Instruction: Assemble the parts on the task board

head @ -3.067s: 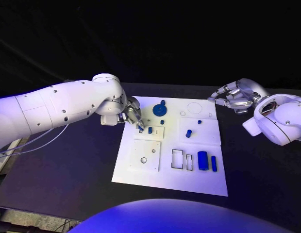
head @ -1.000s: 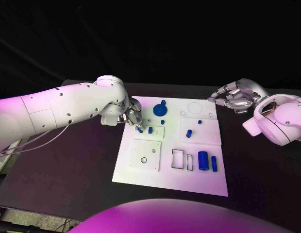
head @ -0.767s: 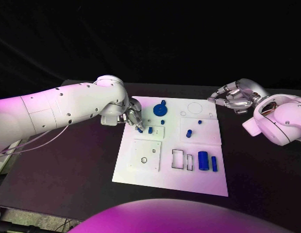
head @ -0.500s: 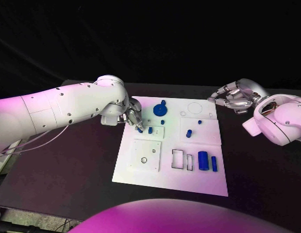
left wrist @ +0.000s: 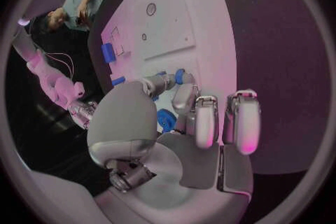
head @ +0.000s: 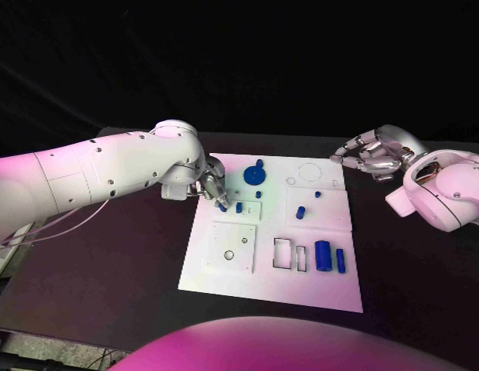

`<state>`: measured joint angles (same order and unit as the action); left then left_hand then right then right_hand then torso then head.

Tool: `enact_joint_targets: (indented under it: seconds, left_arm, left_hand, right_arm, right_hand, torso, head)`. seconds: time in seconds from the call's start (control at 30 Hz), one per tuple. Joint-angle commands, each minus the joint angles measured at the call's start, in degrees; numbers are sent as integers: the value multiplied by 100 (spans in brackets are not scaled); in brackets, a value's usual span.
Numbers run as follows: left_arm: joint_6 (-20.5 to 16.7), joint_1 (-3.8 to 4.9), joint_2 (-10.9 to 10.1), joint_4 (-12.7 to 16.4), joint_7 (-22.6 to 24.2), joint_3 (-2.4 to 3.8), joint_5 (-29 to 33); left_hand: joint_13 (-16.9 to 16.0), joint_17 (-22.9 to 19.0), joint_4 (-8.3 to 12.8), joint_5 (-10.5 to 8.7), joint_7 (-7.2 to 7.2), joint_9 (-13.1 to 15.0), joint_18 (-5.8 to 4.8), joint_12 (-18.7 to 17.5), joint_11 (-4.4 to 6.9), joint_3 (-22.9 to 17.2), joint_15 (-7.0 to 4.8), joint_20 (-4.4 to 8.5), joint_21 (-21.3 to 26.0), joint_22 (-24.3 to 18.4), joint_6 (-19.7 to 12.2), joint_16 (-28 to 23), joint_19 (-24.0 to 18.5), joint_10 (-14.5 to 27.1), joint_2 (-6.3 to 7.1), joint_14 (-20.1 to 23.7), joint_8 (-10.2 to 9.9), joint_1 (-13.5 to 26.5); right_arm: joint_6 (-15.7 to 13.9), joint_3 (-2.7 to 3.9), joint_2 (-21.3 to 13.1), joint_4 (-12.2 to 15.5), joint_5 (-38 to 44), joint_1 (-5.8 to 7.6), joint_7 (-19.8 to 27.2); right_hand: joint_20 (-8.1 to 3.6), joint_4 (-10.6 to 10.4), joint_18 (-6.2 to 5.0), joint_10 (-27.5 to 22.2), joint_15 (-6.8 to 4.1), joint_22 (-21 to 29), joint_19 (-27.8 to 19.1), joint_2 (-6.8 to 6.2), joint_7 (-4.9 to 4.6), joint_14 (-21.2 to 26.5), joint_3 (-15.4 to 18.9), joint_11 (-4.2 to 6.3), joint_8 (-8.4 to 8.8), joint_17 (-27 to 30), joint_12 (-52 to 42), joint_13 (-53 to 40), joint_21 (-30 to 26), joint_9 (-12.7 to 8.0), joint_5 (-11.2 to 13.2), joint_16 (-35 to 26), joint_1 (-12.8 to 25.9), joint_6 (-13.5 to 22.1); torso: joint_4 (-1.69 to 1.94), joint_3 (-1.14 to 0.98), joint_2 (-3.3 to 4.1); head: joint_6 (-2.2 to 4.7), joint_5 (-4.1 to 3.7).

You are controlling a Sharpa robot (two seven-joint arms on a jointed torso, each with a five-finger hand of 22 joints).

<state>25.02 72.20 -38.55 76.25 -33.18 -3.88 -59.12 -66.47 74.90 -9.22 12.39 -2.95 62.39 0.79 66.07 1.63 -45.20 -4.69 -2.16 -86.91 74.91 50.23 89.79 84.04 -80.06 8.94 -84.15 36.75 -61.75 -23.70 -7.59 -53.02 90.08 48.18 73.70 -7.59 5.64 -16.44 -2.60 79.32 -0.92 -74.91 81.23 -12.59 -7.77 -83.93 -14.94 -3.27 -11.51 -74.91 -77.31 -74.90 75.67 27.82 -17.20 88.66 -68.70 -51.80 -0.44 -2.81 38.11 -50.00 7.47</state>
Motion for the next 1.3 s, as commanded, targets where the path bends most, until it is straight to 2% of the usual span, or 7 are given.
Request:
enact_joint_targets:
  seconds: [0.03, 0.57, 1.07, 1.3]
  left_arm:
    - [32, -41, 24, -2, -113, -46, 145]
    - [-59, -53, 39, -26, -203, -66, 254]
    - [-58, -59, 45, -51, -269, -75, 265]
    - [-14, -61, 47, -59, -311, -81, 273]
  left_hand:
    - [-2, 1510, 977, -4, 58, 13, 1, 18, 10, -936, 10, 23, 12, 1401, 25, 21, 405, -19, -4, -585, 27, 78]
    - [4, 1510, 859, -123, 126, 24, 1, 25, 51, -726, -18, 36, 13, 1401, 146, 21, 407, -49, 3, -585, 16, 338]
    - [9, 1510, 706, -207, 185, -5, -3, 24, 92, -412, -54, 71, 4, 1406, 230, 21, 416, -52, 141, -585, -63, 642]
    - [13, 1510, 637, -177, 199, -31, -4, 23, 103, -250, -65, 84, 1, 1408, 287, 21, 420, -51, 213, -585, -104, 779]
  right_arm:
    - [65, 0, 1, 6, 59, -3, 18]
    - [66, 0, -3, 6, 59, -4, 23]
    - [65, 0, -3, 3, 59, -5, 29]
    - [63, 0, -5, 4, 59, -5, 29]
  right_hand:
    - [3, 8, -103, -33, 32, -803, -34, 67, 13, -494, 30, 12, -34, -1159, 18, -119, -26, 7, -33, -19, 3, 46]
    - [3, 8, -104, -41, 32, -802, -37, 71, 13, -491, 39, 11, -37, -1152, 27, -109, -36, 11, -33, -22, -2, 51]
    - [3, 8, -104, -41, 32, -802, -37, 71, 13, -491, 39, 11, -37, -1152, 27, -109, -36, 11, -33, -22, -2, 51]
    - [3, 7, -109, -47, 32, -794, -48, 75, 12, -489, 42, 11, -37, -1144, 33, -103, -55, 12, -34, -26, -4, 55]
  torso:
    - [-3, 1, 0]
    - [-2, 0, -4]
    - [-3, -3, -5]
    - [-5, 1, -5]
  head:
    - [0, -2]
    - [0, -9]
    - [0, -10]
    - [0, -12]
